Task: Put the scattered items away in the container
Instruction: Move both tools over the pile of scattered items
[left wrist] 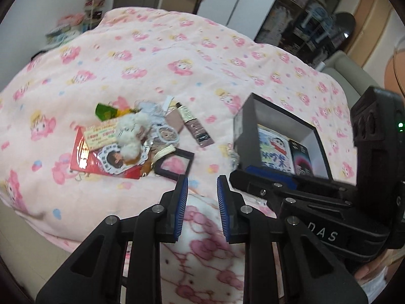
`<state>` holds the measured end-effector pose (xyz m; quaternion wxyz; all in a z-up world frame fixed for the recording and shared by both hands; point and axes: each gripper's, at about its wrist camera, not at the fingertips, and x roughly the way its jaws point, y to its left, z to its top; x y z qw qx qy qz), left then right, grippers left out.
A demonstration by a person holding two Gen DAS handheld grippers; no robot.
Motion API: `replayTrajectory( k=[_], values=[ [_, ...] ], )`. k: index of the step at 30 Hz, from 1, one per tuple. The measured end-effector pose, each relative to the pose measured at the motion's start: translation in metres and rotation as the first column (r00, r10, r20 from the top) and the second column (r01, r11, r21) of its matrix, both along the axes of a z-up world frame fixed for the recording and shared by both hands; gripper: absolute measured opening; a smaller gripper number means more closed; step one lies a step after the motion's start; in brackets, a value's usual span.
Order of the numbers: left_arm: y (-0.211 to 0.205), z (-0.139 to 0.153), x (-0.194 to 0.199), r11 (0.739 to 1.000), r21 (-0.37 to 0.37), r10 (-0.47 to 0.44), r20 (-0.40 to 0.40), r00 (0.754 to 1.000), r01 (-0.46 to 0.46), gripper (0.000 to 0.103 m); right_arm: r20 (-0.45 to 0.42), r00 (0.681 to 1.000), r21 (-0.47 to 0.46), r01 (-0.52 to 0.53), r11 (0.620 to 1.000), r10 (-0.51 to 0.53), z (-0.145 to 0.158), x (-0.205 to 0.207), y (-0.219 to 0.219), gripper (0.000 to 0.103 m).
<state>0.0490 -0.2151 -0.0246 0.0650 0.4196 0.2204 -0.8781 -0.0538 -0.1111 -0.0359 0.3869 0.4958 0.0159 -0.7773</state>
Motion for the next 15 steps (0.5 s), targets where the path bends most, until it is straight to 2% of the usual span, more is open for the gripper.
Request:
replayTrajectory(
  k=[3,7,10,15],
  values=[
    [-0.010,-0.016,-0.003,1.000,0.007,0.030,0.030,0.999,-0.030,0.022,0.048,0.999,0.019,0.025,1.000,-0.026,-0.021,-0.006,-0.012,0.020],
    [-0.037,-0.033,-0.002,0.995,0.073,0.069,0.035,0.997,-0.071,0.029,0.087,0.996,0.013,-0.026,1.000,0.025,-0.032,-0.014,-0.033,0.021],
    [-0.058,-0.048,-0.003,0.988,0.047,0.142,0.073,0.987,-0.146,0.029,0.105,0.993,-0.025,-0.052,0.998,0.054,-0.034,-0.029,-0.040,0.021],
    [-0.100,-0.083,-0.002,0.965,0.033,0.254,0.148,0.956,-0.261,0.029,0.131,0.991,0.030,-0.009,1.000,0.005,-0.054,-0.068,-0.041,0.021]
  ],
)
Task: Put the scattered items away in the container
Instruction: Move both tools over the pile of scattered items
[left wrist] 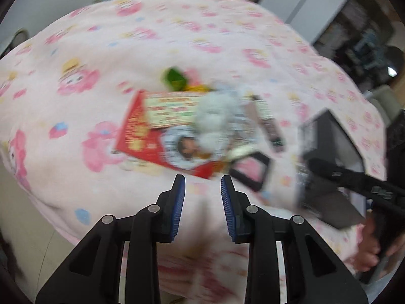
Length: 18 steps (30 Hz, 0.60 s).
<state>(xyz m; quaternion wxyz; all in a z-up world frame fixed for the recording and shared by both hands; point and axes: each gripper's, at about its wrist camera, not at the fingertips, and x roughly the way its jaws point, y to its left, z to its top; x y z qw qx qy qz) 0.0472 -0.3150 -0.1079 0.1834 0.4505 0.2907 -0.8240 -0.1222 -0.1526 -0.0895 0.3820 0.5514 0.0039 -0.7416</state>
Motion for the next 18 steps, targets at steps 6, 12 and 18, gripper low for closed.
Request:
replayTrajectory(
  k=[6,12,18],
  values=[
    [-0.044,-0.026,0.004,0.986,-0.056,0.160,0.072,0.984,-0.157,0.029,-0.034,0.996,0.134,-0.081,0.988,0.086,-0.022,-0.012,-0.033,0.023],
    [-0.074,-0.047,0.002,0.968,-0.022,0.252,0.074,0.965,-0.251,0.029,0.017,0.993,0.142,-0.120,0.983,0.119,-0.042,-0.018,-0.054,0.023],
    [-0.078,-0.061,-0.010,0.973,0.030,0.226,0.078,0.971,-0.228,0.029,0.012,0.992,0.152,-0.124,0.981,0.123,-0.047,-0.014,-0.063,0.024]
  ],
)
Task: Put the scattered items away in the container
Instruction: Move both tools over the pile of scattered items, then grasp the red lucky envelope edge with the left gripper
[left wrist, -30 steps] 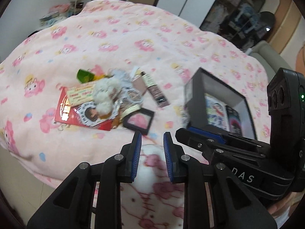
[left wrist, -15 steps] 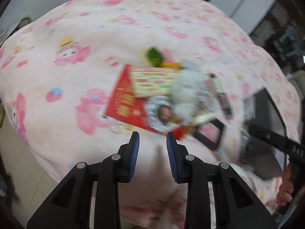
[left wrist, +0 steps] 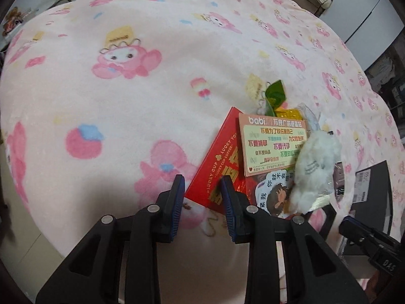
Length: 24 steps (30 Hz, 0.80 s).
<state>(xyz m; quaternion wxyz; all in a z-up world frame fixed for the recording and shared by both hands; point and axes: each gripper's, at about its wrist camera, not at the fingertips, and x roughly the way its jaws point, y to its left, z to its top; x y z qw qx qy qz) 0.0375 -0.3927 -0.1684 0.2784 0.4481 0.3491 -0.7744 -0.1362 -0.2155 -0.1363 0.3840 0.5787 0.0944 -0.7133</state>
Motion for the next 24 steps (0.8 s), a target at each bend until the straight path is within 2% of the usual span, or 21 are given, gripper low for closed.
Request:
replayTrajectory(
  k=[4,8,11,12,14,15,17,20,24],
  values=[
    [0.020,0.002,-0.016,0.992,0.072,-0.100,-0.043,0.994,0.103,0.025,0.017,0.999,0.003,0.034,0.999,-0.034,-0.004,-0.003,0.008,0.024],
    [0.043,0.009,-0.028,0.983,0.032,-0.179,-0.021,0.984,0.179,0.028,0.015,0.997,0.010,0.073,0.997,-0.073,-0.008,-0.010,0.013,0.024],
    [0.038,0.014,-0.024,0.982,0.041,-0.182,-0.051,0.982,0.184,0.029,0.037,0.995,0.046,0.086,0.995,-0.088,-0.020,-0.015,0.013,0.025],
    [0.034,0.013,-0.023,0.984,0.042,-0.169,-0.053,0.984,0.171,0.029,0.046,0.996,0.062,0.076,0.995,-0.079,-0.025,-0.017,0.011,0.025],
    [0.026,0.005,-0.031,0.988,0.002,-0.155,-0.006,0.988,0.155,0.029,0.080,0.996,0.069,0.032,0.997,-0.038,-0.034,-0.018,0.003,0.025],
    [0.024,-0.002,-0.033,0.986,0.010,-0.166,0.010,0.986,0.165,0.029,0.108,0.994,0.063,0.007,0.998,-0.014,-0.039,-0.019,-0.001,0.027],
    [0.023,-0.013,-0.042,0.977,0.089,-0.193,-0.005,0.981,0.193,0.029,0.144,0.989,0.083,-0.030,0.996,0.018,-0.050,-0.020,-0.009,0.033],
    [0.037,-0.005,-0.042,0.975,0.022,-0.220,0.021,0.975,0.219,0.026,0.136,0.990,0.106,-0.056,0.993,0.041,-0.056,-0.019,-0.014,0.033],
    [0.044,0.010,-0.033,0.968,0.034,-0.247,-0.027,0.969,0.248,0.025,0.116,0.992,0.117,-0.055,0.992,0.041,-0.056,-0.018,-0.014,0.034]
  ],
)
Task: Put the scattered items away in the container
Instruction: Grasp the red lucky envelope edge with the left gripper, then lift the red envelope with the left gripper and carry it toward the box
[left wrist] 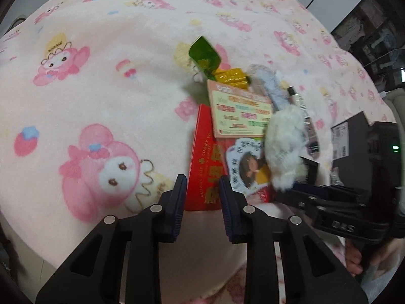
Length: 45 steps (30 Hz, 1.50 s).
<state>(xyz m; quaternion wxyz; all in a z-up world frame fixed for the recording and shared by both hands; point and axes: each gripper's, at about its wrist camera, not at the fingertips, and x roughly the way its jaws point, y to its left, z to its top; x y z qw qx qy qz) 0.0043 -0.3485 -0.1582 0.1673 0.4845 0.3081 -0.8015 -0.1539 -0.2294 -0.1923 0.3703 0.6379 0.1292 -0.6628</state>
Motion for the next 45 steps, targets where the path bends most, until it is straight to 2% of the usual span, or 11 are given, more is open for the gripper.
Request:
replayTrajectory(
  k=[4,7,15,18,21,27,32,34,37,41,45],
  values=[
    [0.007,0.022,0.002,0.999,0.020,-0.042,-0.091,0.995,0.044,0.024,-0.030,1.000,-0.014,-0.003,1.000,0.002,0.004,0.007,-0.002,0.034],
    [0.008,0.022,0.004,0.999,-0.028,-0.026,-0.067,0.997,0.024,0.013,-0.009,1.000,-0.055,-0.013,0.998,0.013,0.007,0.010,-0.005,0.034],
    [0.004,0.018,0.008,0.997,0.033,-0.067,-0.144,0.987,0.072,0.014,-0.056,0.993,-0.109,0.095,0.990,-0.101,0.024,0.009,0.016,0.034],
    [-0.006,0.011,0.015,0.988,0.144,-0.026,-0.202,0.979,0.056,0.014,-0.064,0.982,-0.141,0.168,0.976,-0.178,0.028,0.004,0.027,0.034],
    [-0.006,0.016,0.025,0.955,0.266,-0.034,-0.339,0.940,0.130,0.014,-0.057,0.982,-0.137,0.173,0.975,-0.182,0.026,0.000,0.039,0.034],
    [0.011,-0.024,0.009,0.960,0.266,-0.037,-0.206,0.978,0.093,0.014,-0.056,0.991,-0.093,0.115,0.989,-0.120,0.020,0.014,0.031,0.034],
    [0.013,-0.010,0.024,0.983,0.181,0.025,-0.251,0.968,0.021,0.007,-0.077,0.983,-0.091,0.163,0.982,-0.170,0.023,0.012,0.044,0.034],
    [0.005,-0.001,0.031,0.984,0.178,0.064,-0.300,0.952,-0.011,0.007,-0.083,0.982,-0.086,0.165,0.983,-0.172,0.025,0.012,0.047,0.034],
    [-0.015,0.000,0.039,0.960,0.276,0.149,-0.372,0.916,-0.044,0.007,-0.083,0.981,-0.096,0.165,0.982,-0.173,0.029,0.015,0.049,0.034],
    [-0.033,-0.004,0.045,0.936,0.333,0.244,-0.382,0.892,-0.113,0.007,-0.109,0.982,-0.107,0.141,0.984,-0.153,0.035,0.021,0.045,0.034],
    [-0.044,-0.019,0.050,0.866,0.484,0.362,-0.434,0.825,-0.125,0.007,-0.154,0.978,-0.092,0.131,0.987,-0.144,0.044,0.024,0.044,0.034]
  ],
)
